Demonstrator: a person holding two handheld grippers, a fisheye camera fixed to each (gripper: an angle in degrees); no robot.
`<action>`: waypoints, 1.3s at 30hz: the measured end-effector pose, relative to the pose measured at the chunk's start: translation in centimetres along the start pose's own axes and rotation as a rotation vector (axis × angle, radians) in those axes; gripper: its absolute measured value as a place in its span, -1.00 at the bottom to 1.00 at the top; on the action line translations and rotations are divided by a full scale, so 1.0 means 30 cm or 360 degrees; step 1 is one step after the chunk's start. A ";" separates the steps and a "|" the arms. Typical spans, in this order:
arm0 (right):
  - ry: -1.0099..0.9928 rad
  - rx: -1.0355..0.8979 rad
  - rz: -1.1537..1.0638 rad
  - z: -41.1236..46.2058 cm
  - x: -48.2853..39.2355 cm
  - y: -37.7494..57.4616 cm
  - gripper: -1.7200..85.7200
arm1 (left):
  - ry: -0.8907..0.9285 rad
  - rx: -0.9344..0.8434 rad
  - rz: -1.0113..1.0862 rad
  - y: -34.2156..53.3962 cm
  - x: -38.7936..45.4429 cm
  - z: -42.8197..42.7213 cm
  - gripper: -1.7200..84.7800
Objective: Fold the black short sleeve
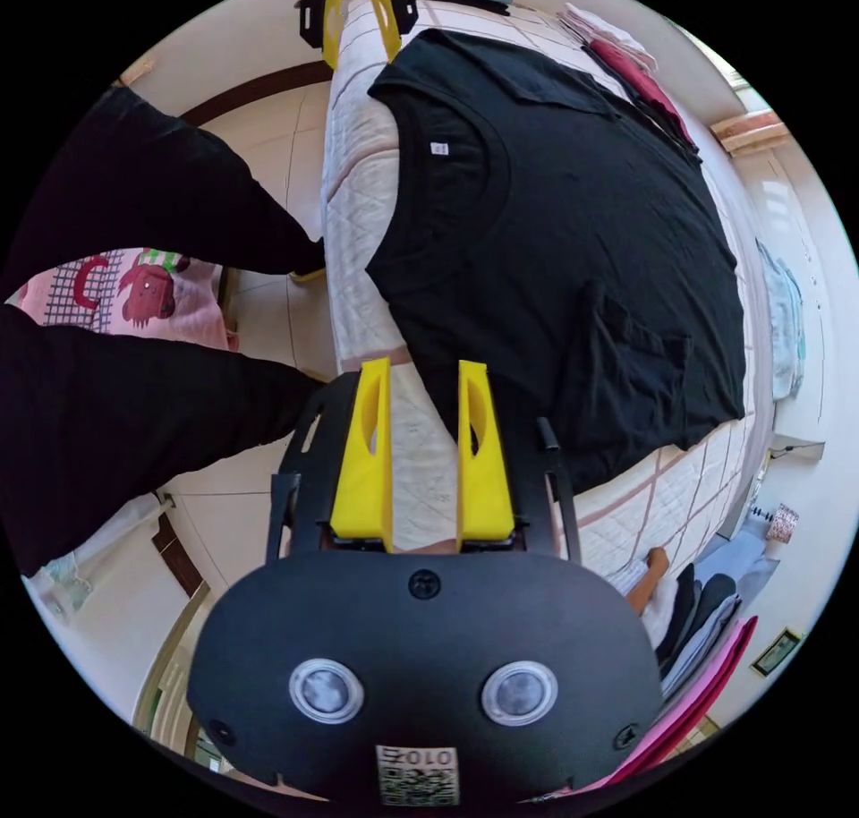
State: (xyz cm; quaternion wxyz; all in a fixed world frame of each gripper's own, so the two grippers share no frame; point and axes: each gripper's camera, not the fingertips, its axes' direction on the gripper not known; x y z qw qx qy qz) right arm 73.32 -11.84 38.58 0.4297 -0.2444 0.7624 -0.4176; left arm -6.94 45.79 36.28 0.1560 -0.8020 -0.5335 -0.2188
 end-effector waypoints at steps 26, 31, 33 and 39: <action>-0.0115 -0.0100 0.0090 -0.281 0.364 0.073 -0.89 | 0.0190 0.0143 -0.0136 0.126 -0.237 -0.034 -0.96; -0.0280 -0.0020 0.0268 -0.387 0.501 0.170 -0.88 | 0.0264 0.0130 -0.0129 0.157 -0.351 -0.094 -0.96; -0.0352 0.0018 0.0300 -0.426 0.561 0.208 -0.88 | 0.0294 0.0116 -0.0113 0.164 -0.394 -0.116 -0.96; -0.0607 0.0124 0.0320 -0.524 0.791 0.336 -0.88 | 0.0447 0.0055 -0.0041 0.184 -0.605 -0.187 -0.96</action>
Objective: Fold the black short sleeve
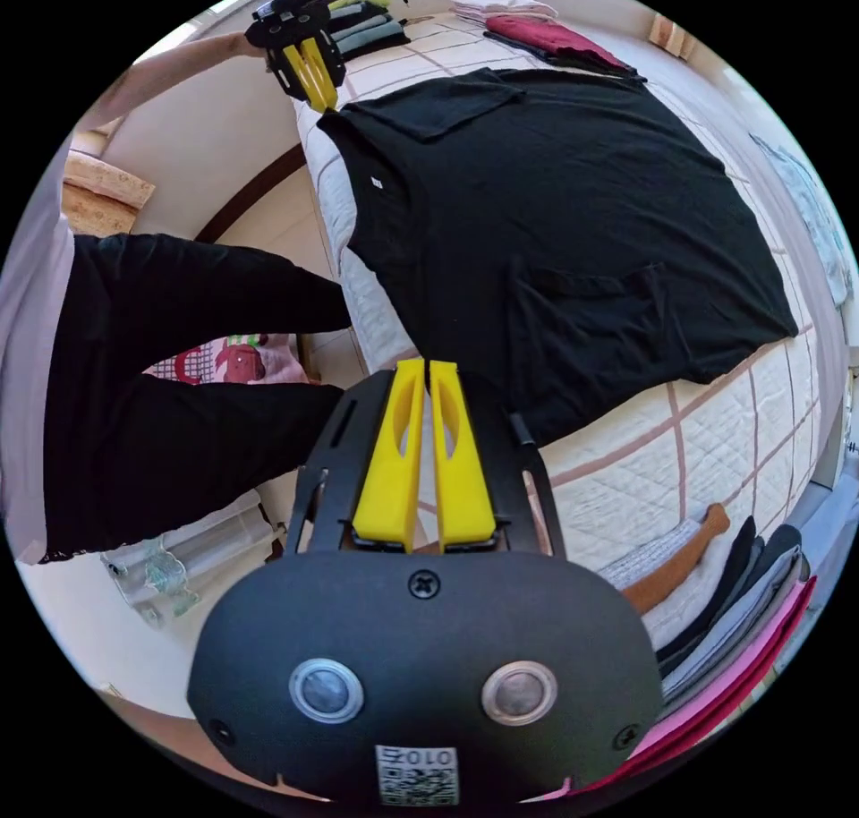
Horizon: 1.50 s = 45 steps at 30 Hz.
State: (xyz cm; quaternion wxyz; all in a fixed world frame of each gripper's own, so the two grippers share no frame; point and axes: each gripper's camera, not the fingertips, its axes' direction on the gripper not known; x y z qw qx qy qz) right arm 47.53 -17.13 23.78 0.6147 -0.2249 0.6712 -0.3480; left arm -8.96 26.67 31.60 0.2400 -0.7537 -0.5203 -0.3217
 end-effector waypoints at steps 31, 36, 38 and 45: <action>-0.0355 0.0487 0.0600 -0.465 1.545 0.153 -0.80 | 0.0297 0.0605 -0.1049 0.391 -1.581 -0.265 -0.86; -0.0224 0.0602 0.0928 -0.588 1.402 0.382 -0.75 | 0.0486 0.0839 -0.1888 0.831 -1.410 -0.237 -0.81; -0.0347 0.0522 0.1053 -0.554 1.365 0.454 -0.72 | 0.0678 0.0756 -0.1986 0.905 -1.382 -0.142 -0.79; -0.0708 0.0613 0.1367 -0.510 1.471 0.589 -0.70 | 0.1171 0.0777 -0.1973 0.940 -1.472 0.050 -0.77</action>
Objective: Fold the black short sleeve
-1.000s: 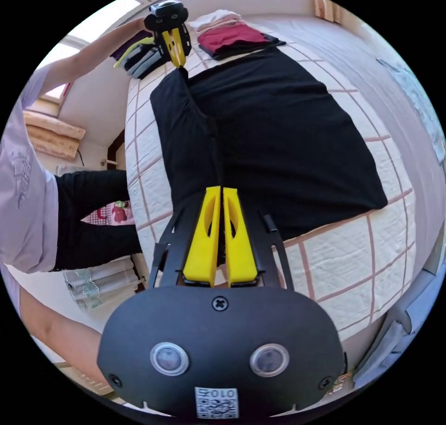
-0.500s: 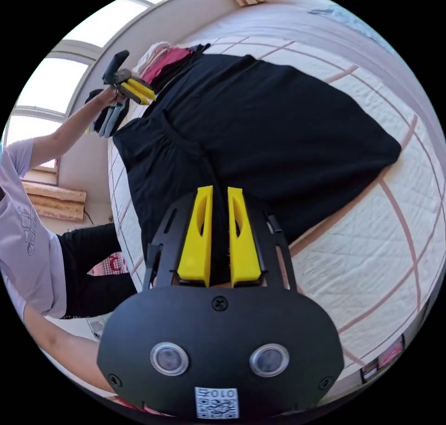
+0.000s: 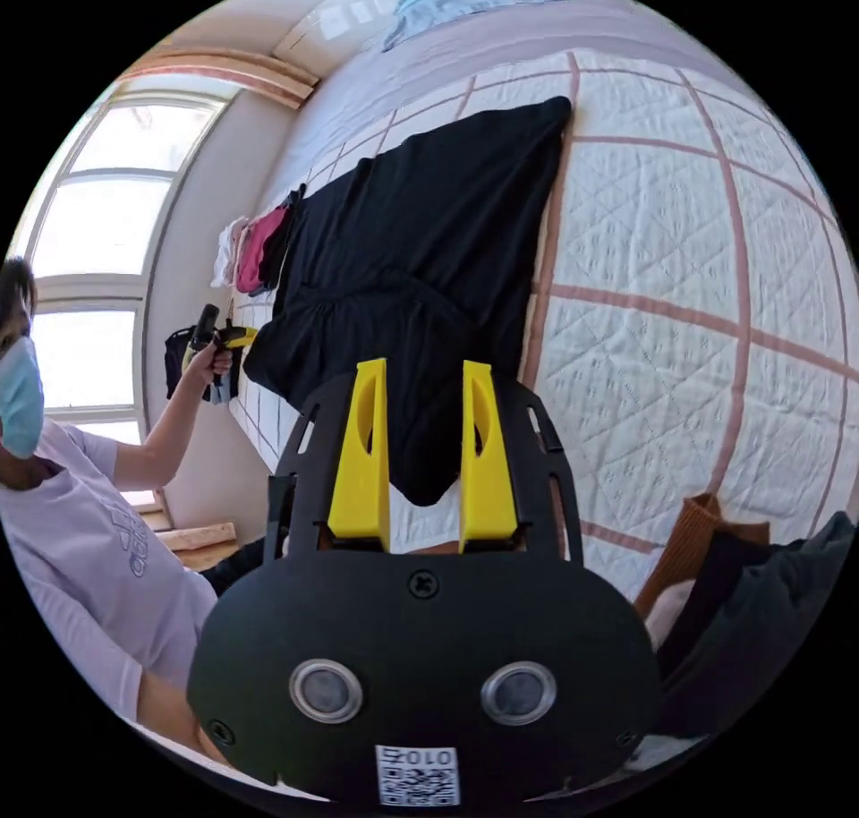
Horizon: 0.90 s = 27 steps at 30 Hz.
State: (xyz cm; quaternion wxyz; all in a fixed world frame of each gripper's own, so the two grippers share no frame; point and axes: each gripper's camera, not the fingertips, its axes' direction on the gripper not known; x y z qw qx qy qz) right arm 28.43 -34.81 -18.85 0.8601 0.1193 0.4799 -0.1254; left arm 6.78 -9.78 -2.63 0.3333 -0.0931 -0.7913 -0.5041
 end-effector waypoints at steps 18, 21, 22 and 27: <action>0.0425 0.0272 -0.0529 -0.030 -0.100 0.075 -0.86 | -0.0258 0.0261 0.0675 0.067 -0.053 -0.066 -0.94; 0.0466 -0.0177 -0.0260 0.069 0.023 0.057 -0.85 | -0.0128 0.0213 0.0570 0.057 -0.108 -0.059 -0.89; 0.0385 -0.0079 -0.0228 0.053 0.045 0.072 -0.83 | -0.0112 0.0257 0.0514 0.068 -0.121 -0.077 -0.87; 0.0477 0.0347 -0.0190 -0.087 -0.029 0.177 -0.73 | -0.0434 0.0622 0.0463 0.250 -0.054 -0.239 -0.76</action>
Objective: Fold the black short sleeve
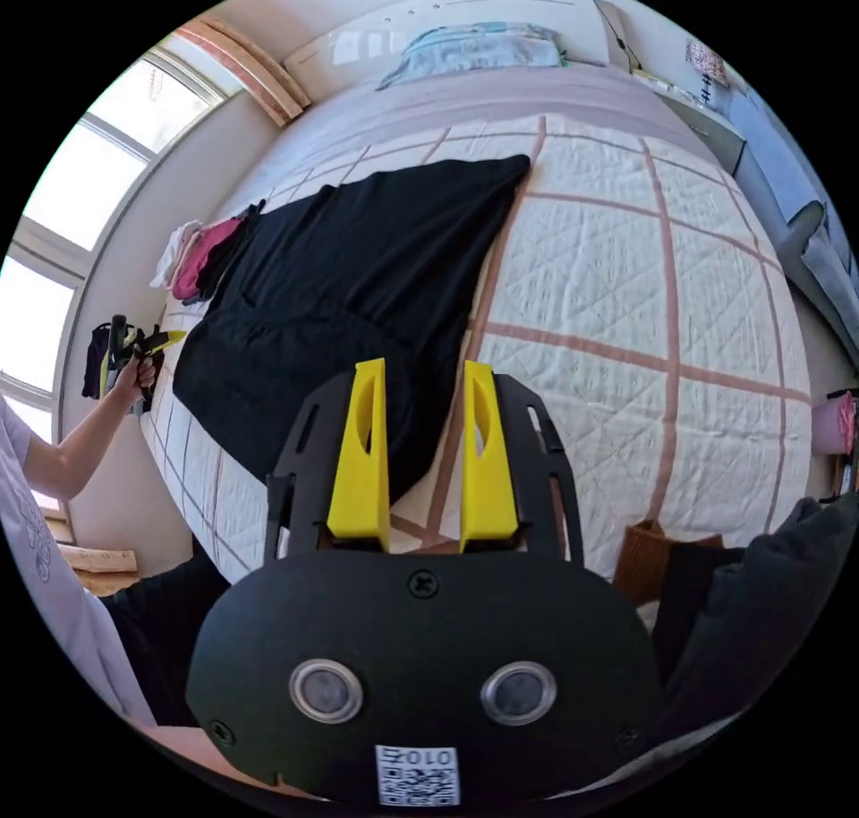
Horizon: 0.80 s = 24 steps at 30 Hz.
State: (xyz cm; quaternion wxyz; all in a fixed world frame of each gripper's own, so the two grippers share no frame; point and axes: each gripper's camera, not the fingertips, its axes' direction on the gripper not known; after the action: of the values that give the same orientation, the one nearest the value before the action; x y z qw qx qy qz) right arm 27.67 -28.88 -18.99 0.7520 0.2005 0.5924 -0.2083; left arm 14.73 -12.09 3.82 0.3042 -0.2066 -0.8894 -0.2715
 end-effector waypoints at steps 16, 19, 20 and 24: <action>-0.0056 -0.0469 -0.0125 0.076 -0.176 0.238 -0.85 | 0.0144 -0.0486 -0.0046 0.197 0.026 0.025 -0.91; -0.0020 -0.0469 -0.0110 0.020 -0.180 0.237 -0.82 | 0.0159 -0.0517 -0.0005 0.183 0.044 -0.013 -0.89; 0.0050 -0.0443 -0.0086 -0.020 -0.188 0.239 -0.81 | 0.0120 -0.0523 0.0008 0.181 0.053 -0.028 -0.89; 0.0262 -0.0217 -0.0107 -0.166 -0.273 0.215 -0.79 | -0.0223 -0.0304 0.0125 0.127 0.196 -0.210 -0.84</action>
State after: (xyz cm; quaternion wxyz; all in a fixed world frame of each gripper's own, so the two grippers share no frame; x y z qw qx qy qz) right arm 25.48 -20.15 -11.72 0.7054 0.1453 0.6713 -0.1752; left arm 15.17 -11.81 13.24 0.2306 -0.2879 -0.8698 -0.3277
